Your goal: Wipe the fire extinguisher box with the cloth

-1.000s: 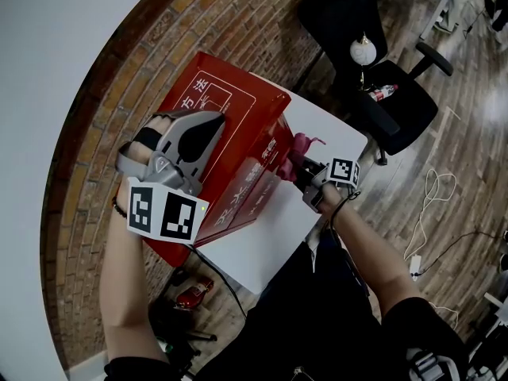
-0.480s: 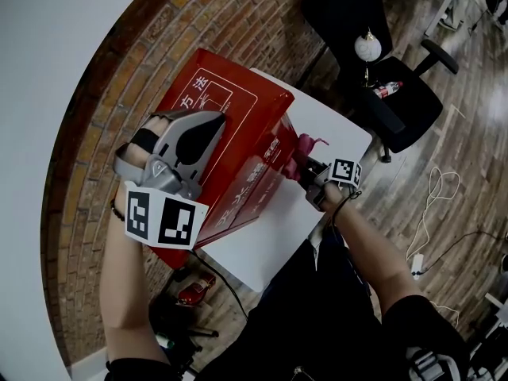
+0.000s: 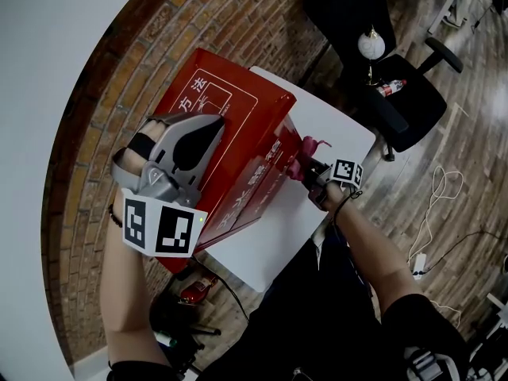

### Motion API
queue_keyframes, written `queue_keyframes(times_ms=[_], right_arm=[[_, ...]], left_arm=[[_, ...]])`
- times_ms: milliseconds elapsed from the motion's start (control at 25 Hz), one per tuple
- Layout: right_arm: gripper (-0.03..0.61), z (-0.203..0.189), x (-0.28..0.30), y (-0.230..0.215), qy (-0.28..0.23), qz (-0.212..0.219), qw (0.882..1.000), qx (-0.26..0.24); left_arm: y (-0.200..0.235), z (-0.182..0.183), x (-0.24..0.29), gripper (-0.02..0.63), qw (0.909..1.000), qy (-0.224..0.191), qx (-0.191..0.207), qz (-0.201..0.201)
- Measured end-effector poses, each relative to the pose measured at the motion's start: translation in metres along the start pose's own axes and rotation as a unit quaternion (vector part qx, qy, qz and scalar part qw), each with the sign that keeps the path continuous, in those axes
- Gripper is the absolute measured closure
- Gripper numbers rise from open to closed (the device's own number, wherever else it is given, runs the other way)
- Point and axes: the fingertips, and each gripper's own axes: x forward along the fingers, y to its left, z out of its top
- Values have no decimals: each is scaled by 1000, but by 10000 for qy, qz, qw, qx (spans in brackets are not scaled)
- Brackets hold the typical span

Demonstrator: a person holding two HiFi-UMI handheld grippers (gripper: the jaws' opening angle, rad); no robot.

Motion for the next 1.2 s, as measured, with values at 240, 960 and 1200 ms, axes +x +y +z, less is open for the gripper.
queue_keyframes(times_ms=[240, 960, 1200], right_arm=[[477, 2, 3, -19, 15, -142, 9999, 22], [477, 4, 11, -80, 44, -764, 9971, 50], [477, 4, 13, -98, 33, -993, 9950, 36]], left_arm=[[0, 0, 1, 583, 10000, 2, -5, 2], [0, -1, 1, 583, 10000, 15, -17, 2], [0, -1, 1, 583, 10000, 17, -14, 3]])
